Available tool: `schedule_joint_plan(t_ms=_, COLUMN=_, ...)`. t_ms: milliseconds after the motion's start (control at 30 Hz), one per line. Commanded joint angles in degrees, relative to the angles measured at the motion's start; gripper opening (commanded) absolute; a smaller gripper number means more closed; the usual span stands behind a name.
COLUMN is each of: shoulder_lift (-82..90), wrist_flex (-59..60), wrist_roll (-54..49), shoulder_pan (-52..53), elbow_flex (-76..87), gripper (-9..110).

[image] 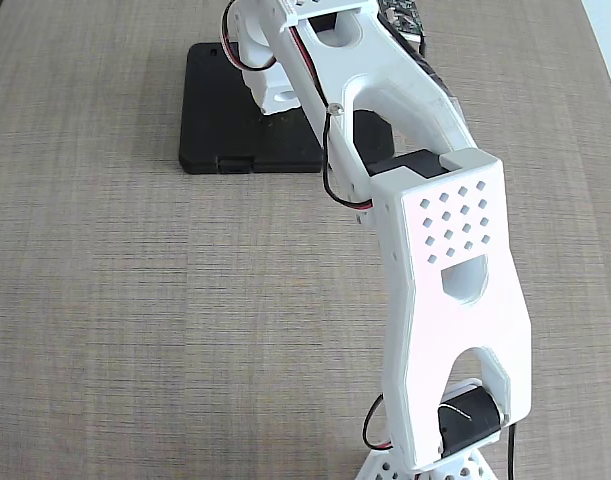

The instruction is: Grasp a duck and put it on the black surface.

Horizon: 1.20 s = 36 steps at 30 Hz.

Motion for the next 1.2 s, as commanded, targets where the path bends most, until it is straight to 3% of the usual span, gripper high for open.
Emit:
schedule_joint_plan(t_ms=0, shoulder_lift=1.41, wrist_flex=-0.53, wrist_roll=0.44, shoulder_pan=1.49, elbow_flex=-2.02, gripper=18)
schedule_joint_plan(t_ms=200, shoulder_lift=5.1, wrist_flex=0.09, wrist_roll=0.44, shoulder_pan=4.75, elbow_flex=-2.02, gripper=24)
schedule_joint_plan(t_ms=467, shoulder_lift=33.84, wrist_flex=0.35, wrist_roll=-0.18, shoulder_pan=9.49, elbow_flex=8.61, gripper=18)
schedule_joint_plan(t_ms=733, shoulder_lift=72.6, wrist_flex=-0.53, wrist_roll=-0.35, shoulder_pan=16.87, elbow_flex=39.38, gripper=12)
schedule_joint_plan(t_ms=900, shoulder_lift=95.27, wrist_flex=-2.37, wrist_roll=-1.23, shoulder_pan=21.18, elbow_flex=61.87, gripper=2)
schedule_joint_plan(t_ms=1167, shoulder_lift=122.08, wrist_flex=-10.63, wrist_roll=-15.56, shoulder_pan=20.74, elbow_flex=97.29, gripper=0)
